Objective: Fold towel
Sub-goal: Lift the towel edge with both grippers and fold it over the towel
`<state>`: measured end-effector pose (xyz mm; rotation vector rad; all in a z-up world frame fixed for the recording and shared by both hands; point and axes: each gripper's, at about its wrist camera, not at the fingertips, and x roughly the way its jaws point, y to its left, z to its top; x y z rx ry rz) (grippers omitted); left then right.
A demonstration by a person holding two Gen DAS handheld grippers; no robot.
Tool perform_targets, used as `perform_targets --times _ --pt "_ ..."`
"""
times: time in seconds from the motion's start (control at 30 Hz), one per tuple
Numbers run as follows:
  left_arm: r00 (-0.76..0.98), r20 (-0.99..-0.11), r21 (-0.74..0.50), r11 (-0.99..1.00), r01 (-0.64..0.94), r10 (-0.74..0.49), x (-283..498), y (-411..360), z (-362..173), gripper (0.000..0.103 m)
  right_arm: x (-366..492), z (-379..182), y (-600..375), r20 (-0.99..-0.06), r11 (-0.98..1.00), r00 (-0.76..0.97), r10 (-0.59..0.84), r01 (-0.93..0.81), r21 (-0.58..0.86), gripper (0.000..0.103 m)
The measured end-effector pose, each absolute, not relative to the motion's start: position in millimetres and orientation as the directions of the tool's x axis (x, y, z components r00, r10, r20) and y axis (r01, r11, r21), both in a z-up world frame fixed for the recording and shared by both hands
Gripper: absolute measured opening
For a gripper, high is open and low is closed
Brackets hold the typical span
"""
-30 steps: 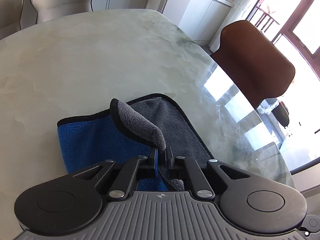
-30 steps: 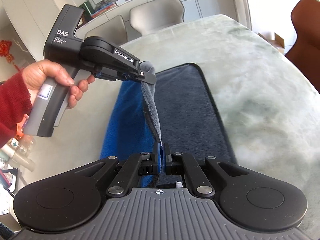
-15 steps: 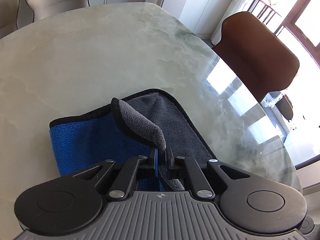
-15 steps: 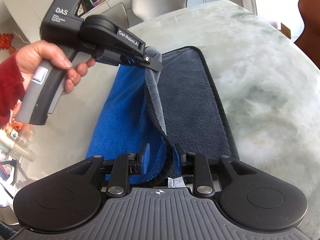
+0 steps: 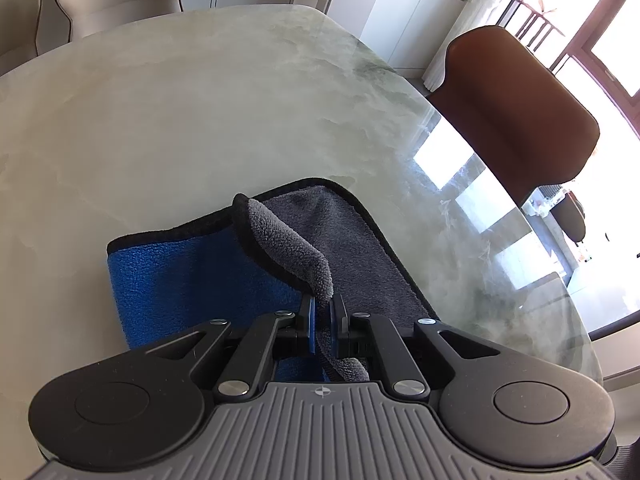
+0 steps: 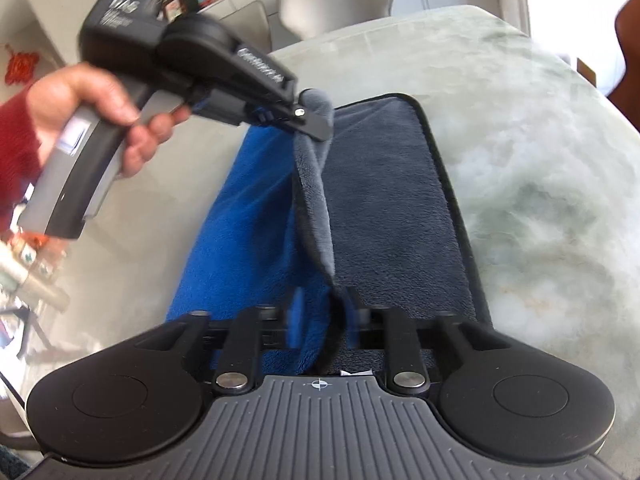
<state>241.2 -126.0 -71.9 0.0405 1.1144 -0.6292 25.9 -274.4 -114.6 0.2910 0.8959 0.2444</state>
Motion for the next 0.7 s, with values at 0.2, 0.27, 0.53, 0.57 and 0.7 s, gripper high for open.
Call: perform_targets --times 0.2,0.27,0.53,0.57,0.7 --pt "0.290 -0.842 -0.269 0.820 0.505 -0.455 241.0 -135.7 -68.4 0.006 18.8 -105.9 -291.3 -0.711 0.930 0.639 0.295 -0.021 0.367 0.006" --pt "0.288 -0.842 -0.265 0.816 0.514 -0.456 241.5 -140.7 -67.7 0.006 16.8 -104.0 -299.4 -0.709 0.925 0.642 0.291 0.001 0.380 0.006" --pt "0.282 -0.860 -0.219 0.805 0.551 -0.426 242.4 -163.2 -72.5 0.008 14.0 -109.7 -306.4 -0.726 0.925 0.632 0.273 0.036 0.379 0.006" --pt "0.282 -0.862 -0.213 0.805 0.555 -0.422 242.8 -164.4 -73.0 0.008 14.1 -110.1 -306.8 -0.726 0.925 0.633 0.271 0.037 0.377 0.006" --pt "0.279 -0.866 -0.208 0.806 0.554 -0.415 246.2 -167.3 -74.5 0.008 13.8 -111.5 -309.6 -0.723 0.926 0.641 0.258 0.052 0.375 0.006"
